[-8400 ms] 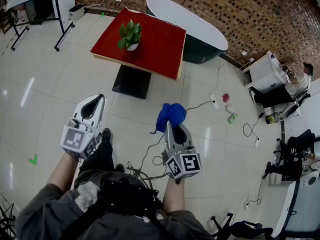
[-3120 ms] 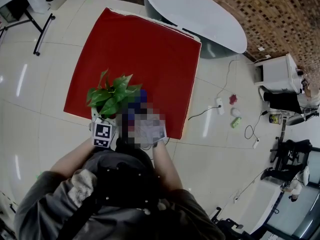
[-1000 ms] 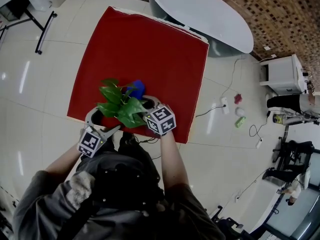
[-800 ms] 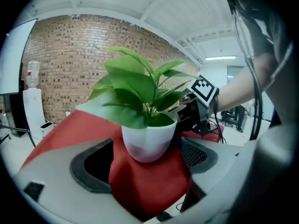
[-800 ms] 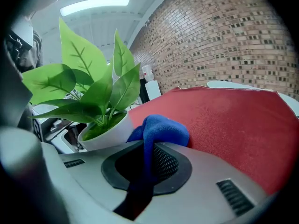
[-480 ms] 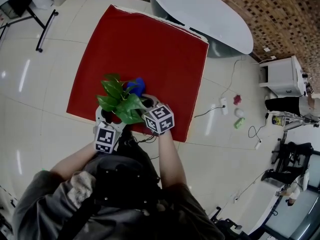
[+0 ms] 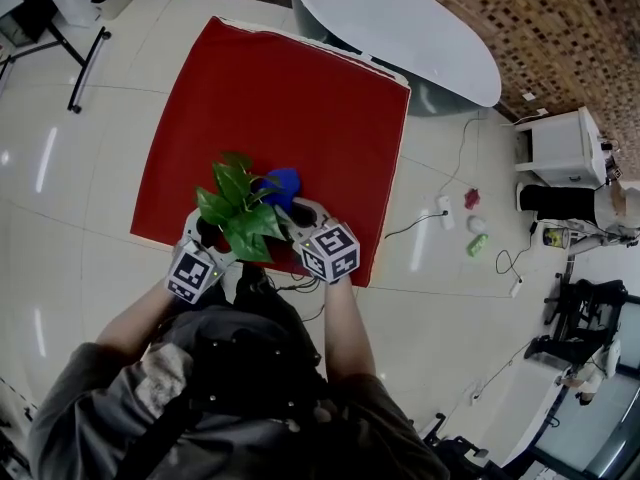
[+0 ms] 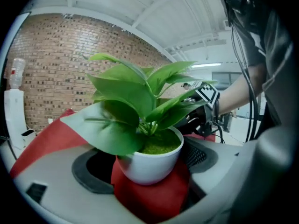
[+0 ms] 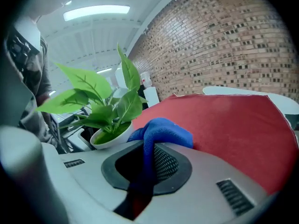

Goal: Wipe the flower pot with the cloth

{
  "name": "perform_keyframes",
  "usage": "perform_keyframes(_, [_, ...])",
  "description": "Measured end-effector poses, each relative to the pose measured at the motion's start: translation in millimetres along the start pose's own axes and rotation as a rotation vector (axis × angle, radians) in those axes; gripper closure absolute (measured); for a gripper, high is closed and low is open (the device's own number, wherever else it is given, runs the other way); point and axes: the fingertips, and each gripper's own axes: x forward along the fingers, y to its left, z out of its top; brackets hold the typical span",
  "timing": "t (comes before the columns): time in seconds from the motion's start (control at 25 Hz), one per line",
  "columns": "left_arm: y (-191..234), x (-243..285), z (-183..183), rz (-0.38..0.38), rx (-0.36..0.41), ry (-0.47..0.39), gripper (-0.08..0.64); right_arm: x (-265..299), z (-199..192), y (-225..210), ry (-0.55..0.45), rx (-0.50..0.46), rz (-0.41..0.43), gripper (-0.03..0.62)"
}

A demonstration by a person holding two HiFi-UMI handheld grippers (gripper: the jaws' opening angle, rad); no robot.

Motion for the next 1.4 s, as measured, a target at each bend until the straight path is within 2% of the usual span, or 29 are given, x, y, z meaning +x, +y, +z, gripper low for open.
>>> perform_keyframes(0.2, [-6.4,6.9,5.5,-0.237,0.041,0.050,0.101,-20.5,16.7,-13.2,-0.007,0.039,0.112,0.535])
perform_keyframes(0.32, [-9.7,10.1,3.4,-0.337,0.095,0.085,0.100,-14.9,23.7,-15.5,-0.036,0.084,0.177,0.535])
perform_keyframes(0.44, [-10.8,14.1,2.8,-0.397,0.136,0.096,0.100,-0.3,31.0,-11.1,-0.045,0.105,0.250,0.535])
perform_keyframes(0.56, [-11.0,18.2,4.6,-0.446,0.152,0.109,0.098,14.4,31.5,-6.8,-0.013,0.107,0.316,0.535])
perform_keyframes(0.76, [-9.8,18.8,3.2,-0.488,0.153,0.122,0.095,31.7,26.2,-6.5,0.045,0.085,0.359,0.535])
perform_keyframes(0.96, [-9.3,19.2,2.1,-0.485,0.149,0.105,0.093,41.3,12.5,-8.7,0.120,-0.001,0.320,0.535])
perform_keyframes(1.16, [-8.5,18.7,2.0,-0.477,0.144,0.091,0.092,44.7,-2.7,-13.0,0.157,-0.092,0.216,0.535])
perform_keyframes(1.4, [-10.2,17.5,5.4,-0.441,0.122,0.098,0.092,37.4,-6.7,-16.2,0.138,-0.101,0.103,0.535])
